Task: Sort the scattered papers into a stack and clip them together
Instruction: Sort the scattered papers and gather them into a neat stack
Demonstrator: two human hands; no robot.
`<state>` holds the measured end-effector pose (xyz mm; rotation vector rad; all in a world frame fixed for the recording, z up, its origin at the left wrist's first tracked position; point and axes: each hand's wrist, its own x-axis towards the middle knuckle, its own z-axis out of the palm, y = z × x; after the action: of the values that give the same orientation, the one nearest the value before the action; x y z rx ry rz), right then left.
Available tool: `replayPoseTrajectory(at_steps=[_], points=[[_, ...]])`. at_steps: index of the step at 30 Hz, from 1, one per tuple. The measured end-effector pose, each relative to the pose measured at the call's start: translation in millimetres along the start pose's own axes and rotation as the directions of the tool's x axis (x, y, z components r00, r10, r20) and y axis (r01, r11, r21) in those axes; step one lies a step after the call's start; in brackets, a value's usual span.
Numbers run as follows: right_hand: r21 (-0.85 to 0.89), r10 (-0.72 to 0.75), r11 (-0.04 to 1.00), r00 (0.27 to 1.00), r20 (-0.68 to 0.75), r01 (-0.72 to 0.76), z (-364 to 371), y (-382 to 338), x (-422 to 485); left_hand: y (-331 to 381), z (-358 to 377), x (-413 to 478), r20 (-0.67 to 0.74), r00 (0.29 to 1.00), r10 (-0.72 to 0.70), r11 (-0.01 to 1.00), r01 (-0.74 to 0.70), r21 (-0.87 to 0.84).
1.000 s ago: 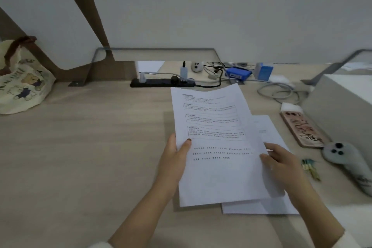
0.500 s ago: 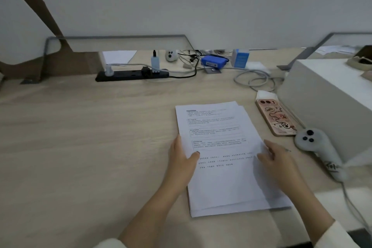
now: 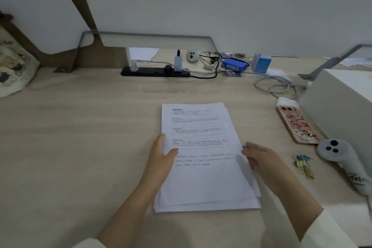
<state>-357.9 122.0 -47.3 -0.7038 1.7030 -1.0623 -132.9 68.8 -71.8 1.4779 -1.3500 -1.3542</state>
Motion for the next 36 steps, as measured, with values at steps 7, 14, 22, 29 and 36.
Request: replayPoseTrajectory(at_steps=[7, 14, 22, 29, 36], points=[[-0.025, 0.086, 0.996, 0.960, 0.267, -0.082, 83.6, -10.6, -0.8, -21.2, -81.4, -22.4, -0.129, 0.991, -0.031, 0.991, 0.015, -0.130], [0.031, -0.050, 0.999, 0.921, 0.387, 0.041, 132.8, 2.0, -25.6, -39.2, -124.2, -39.6, -0.229, 0.972, -0.052, 0.971, -0.004, -0.237], [0.222, -0.362, 0.930, 0.824, 0.436, 0.292, 142.4, -50.8, -50.9, 22.4, -169.0, -42.1, -0.084, 0.988, 0.131, 0.911, -0.153, -0.383], [0.198, -0.528, 0.848, 0.761, 0.377, 0.491, 152.4, -68.0, -57.6, 32.2, -173.8, -51.4, -0.338, 0.847, 0.410, 0.825, -0.502, -0.259], [0.290, -0.566, 0.821, 0.767, 0.303, 0.492, 155.9, -67.9, -61.6, 35.8, -165.3, -54.9, -0.358, 0.777, 0.518, 0.761, -0.610, -0.222]])
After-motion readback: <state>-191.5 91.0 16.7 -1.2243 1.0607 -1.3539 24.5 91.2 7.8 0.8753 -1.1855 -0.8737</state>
